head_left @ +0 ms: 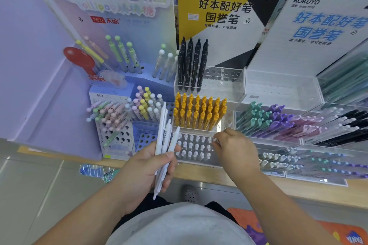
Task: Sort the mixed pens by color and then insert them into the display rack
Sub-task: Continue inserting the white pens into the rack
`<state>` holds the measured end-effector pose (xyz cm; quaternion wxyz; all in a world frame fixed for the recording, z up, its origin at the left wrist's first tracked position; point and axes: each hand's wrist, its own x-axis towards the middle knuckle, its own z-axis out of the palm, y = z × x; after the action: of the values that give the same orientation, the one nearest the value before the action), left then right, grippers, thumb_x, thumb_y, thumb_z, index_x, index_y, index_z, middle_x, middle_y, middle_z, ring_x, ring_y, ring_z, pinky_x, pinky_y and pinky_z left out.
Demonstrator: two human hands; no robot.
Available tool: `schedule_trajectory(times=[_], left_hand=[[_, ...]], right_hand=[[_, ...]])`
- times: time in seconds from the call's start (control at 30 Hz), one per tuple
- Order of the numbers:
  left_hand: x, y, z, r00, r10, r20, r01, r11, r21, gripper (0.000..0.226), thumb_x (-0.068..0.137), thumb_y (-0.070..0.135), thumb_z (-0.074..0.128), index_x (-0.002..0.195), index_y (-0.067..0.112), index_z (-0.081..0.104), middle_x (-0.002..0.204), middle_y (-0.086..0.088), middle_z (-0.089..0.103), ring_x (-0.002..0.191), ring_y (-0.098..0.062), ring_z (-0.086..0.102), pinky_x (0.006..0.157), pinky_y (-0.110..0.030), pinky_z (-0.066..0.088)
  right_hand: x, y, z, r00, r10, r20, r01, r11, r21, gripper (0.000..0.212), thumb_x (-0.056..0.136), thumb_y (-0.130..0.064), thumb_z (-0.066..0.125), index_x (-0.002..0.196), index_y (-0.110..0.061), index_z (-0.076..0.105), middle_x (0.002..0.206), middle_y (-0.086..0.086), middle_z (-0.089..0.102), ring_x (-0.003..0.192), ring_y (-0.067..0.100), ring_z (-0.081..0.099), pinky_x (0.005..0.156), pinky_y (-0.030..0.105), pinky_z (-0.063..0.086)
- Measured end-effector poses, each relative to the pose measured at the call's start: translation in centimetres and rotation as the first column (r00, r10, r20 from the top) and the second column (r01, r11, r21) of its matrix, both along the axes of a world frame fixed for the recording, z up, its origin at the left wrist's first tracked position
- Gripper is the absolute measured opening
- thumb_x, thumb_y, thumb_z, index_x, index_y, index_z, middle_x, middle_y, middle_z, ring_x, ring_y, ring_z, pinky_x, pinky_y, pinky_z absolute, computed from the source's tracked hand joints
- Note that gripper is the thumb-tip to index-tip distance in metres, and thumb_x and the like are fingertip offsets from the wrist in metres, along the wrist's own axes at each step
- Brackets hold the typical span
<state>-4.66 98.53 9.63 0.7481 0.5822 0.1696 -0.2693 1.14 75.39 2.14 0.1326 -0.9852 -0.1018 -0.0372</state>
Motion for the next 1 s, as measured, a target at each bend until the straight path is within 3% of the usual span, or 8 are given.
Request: schedule_trajectory(times=[0.2, 0.33, 0.43, 0.5, 0.57, 0.7, 0.87, 1.0], left_hand=[[0.3, -0.5, 0.0, 1.0, 0.004, 0.003, -0.005, 1.0, 0.014, 0.018, 0.098, 0.018, 0.057, 0.104, 0.022, 0.074, 0.073, -0.012, 0.053, 0.055, -0.023, 0.045, 0.053, -0.033, 0.04], [0.3, -1.3, 0.3, 0.998, -0.051, 0.031, 0.049, 0.998, 0.038, 0.006, 0.096, 0.019, 0.06, 0.095, 0.016, 0.065, 0.074, -0.014, 0.054, 0.052, -0.022, 0.043, 0.052, -0.032, 0.038], [0.4, -1.7, 0.5, 0.993, -0.112, 0.042, 0.111, 0.993, 0.039, 0.018, 0.086, 0.026, 0.06, 0.096, 0.011, 0.057, 0.074, -0.014, 0.054, 0.051, -0.022, 0.042, 0.05, -0.031, 0.038], [0.5, -2.3, 0.5, 0.99, -0.138, 0.032, 0.137, 0.99, 0.036, 0.03, 0.086, 0.026, 0.06, 0.108, 0.006, 0.056, 0.074, -0.013, 0.055, 0.051, -0.021, 0.043, 0.049, -0.029, 0.038], [0.5, -3.1, 0.5, 0.987, -0.159, 0.035, 0.158, 0.987, 0.037, 0.027, 0.094, 0.021, 0.059, 0.115, 0.005, 0.055, 0.074, -0.012, 0.055, 0.051, -0.02, 0.043, 0.048, -0.028, 0.038], [0.8, -4.4, 0.7, 0.976, -0.207, 0.064, 0.206, 0.978, 0.009, 0.013, 0.096, 0.02, 0.058, 0.106, 0.013, 0.063, 0.077, -0.014, 0.056, 0.051, -0.019, 0.045, 0.048, -0.028, 0.039], [1.2, -5.4, 1.1, 0.959, -0.275, 0.066, 0.276, 0.961, -0.007, 0.016, 0.091, 0.026, 0.059, 0.103, 0.018, 0.067, 0.077, -0.014, 0.059, 0.051, -0.019, 0.047, 0.046, -0.026, 0.038], [1.4, -5.9, 1.3, 0.954, -0.295, 0.059, 0.293, 0.955, 0.035, 0.014, 0.101, 0.02, 0.054, 0.101, 0.021, 0.068, 0.078, -0.013, 0.061, 0.054, -0.019, 0.049, 0.048, -0.028, 0.041]], right_hand=[[0.1, -0.3, 0.2, 0.999, 0.055, -0.004, -0.054, 0.998, 0.009, 0.018, 0.064, -0.015, 0.088, 0.069, -0.015, 0.072, 0.065, -0.001, 0.06, 0.058, 0.022, 0.06, 0.046, 0.024, 0.043], [-0.4, -1.8, 1.2, 0.995, 0.1, -0.027, -0.093, 0.978, 0.188, 0.025, 0.075, -0.006, 0.081, 0.099, -0.01, 0.075, 0.086, 0.003, 0.069, 0.076, 0.024, 0.067, 0.062, 0.033, 0.057], [-1.1, -2.8, 3.2, 0.998, 0.057, -0.011, -0.049, 0.932, 0.36, 0.02, 0.084, -0.005, 0.073, 0.102, -0.012, 0.075, 0.09, -0.003, 0.069, 0.075, 0.01, 0.064, 0.07, 0.026, 0.056], [-1.7, -3.0, 4.9, 0.992, -0.038, -0.118, 0.093, 0.853, 0.513, 0.016, 0.087, -0.012, 0.072, 0.102, -0.017, 0.076, 0.087, -0.012, 0.068, 0.074, 0.002, 0.061, 0.07, 0.015, 0.051], [-2.2, -2.7, 6.8, 0.939, -0.067, -0.338, 0.291, 0.678, 0.675, 0.011, 0.089, -0.02, 0.072, 0.1, -0.022, 0.075, 0.079, -0.013, 0.07, 0.075, 0.0, 0.063, 0.066, 0.013, 0.049], [-2.8, -1.8, 9.0, 0.851, 0.118, -0.512, 0.443, 0.365, 0.819, 0.01, 0.088, -0.015, 0.072, 0.097, -0.015, 0.076, 0.075, -0.001, 0.074, 0.067, 0.006, 0.065, 0.06, 0.014, 0.047], [-3.2, -1.7, 9.0, 0.828, 0.226, -0.513, 0.468, 0.224, 0.855, 0.012, 0.089, -0.005, 0.068, 0.099, -0.005, 0.074, 0.073, 0.004, 0.07, 0.066, 0.011, 0.059, 0.057, 0.021, 0.045], [-3.3, -2.0, 8.8, 0.822, 0.225, -0.524, 0.484, 0.208, 0.85, 0.008, 0.087, -0.004, 0.07, 0.094, -0.003, 0.073, 0.072, 0.002, 0.07, 0.065, 0.01, 0.061, 0.059, 0.02, 0.047]])
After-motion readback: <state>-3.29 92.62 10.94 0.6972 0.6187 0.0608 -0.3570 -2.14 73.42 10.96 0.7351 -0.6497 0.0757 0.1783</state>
